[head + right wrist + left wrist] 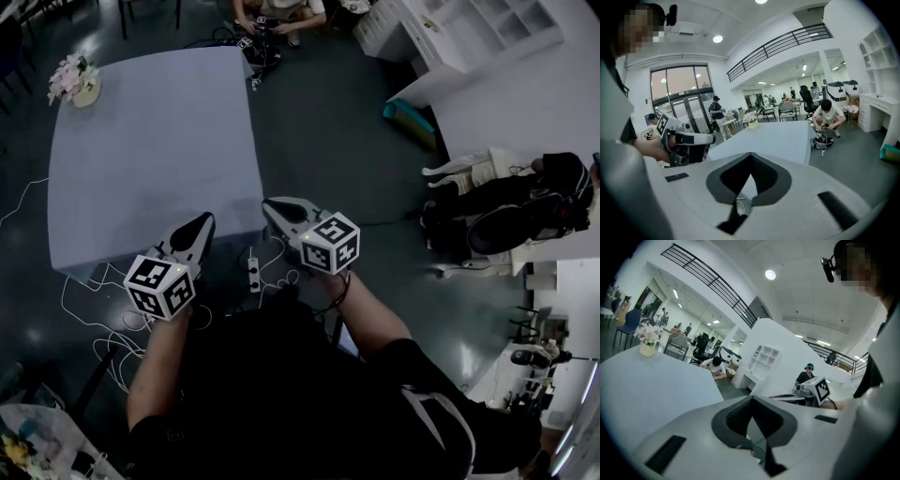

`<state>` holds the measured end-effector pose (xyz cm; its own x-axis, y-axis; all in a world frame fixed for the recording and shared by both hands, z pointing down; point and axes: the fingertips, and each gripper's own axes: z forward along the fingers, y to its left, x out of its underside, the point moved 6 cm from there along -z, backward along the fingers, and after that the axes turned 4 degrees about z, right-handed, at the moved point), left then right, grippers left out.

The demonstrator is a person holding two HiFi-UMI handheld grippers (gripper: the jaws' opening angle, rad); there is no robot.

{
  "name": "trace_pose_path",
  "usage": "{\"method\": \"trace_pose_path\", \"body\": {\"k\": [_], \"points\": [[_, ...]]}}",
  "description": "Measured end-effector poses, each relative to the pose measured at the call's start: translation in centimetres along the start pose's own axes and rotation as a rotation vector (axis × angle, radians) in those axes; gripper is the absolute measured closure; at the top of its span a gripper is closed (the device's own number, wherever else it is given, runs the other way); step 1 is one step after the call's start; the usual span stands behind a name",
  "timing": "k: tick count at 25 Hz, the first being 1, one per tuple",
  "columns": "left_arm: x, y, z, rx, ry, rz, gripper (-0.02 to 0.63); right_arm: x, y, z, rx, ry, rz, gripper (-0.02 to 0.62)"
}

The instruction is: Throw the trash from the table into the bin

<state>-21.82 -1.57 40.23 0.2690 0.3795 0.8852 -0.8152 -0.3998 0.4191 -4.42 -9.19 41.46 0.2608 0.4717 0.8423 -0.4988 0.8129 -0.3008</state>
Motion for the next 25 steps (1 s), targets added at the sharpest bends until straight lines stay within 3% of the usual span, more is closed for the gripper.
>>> {"method": "trace_pose_path", "body": {"k": [3,7,10,14,21,25], "points": [[-1.6,3.0,-4.7,-0.018,-0.01,-0.015,0.592,-2.2,4.0,2.4,-0.008,-0.018,-0.006,0.594],[-3.0,6.2,-9.5,-0.053,0.013,0.036,0.592,-4.9,9.1,5.6,-0.056,-0.054,-0.043,0.594],[-4.9,7.4,-12.2,-0.091,-0.031,0.031,0.592,-6.6,12.2,6.4,-0.118,-0.077,-0.068,0.594],[-8.0,6.8,-14.2,-0.126,-0.123,0.049,0.592,-8.7,14.5,6.7,-0.191,-0.102,-0.136,0.594],[-10.8,5.1,-16.0,-0.232,-0.158,0.139,0.592,-12.1,17.7,7.0,-0.369,-0.194,-0.224,0.594],[-12.4,3.6,-16.5,-0.258,-0.187,0.185,0.592,-13.1,19.1,5.8,-0.394,-0.252,-0.256,0.594]]}}
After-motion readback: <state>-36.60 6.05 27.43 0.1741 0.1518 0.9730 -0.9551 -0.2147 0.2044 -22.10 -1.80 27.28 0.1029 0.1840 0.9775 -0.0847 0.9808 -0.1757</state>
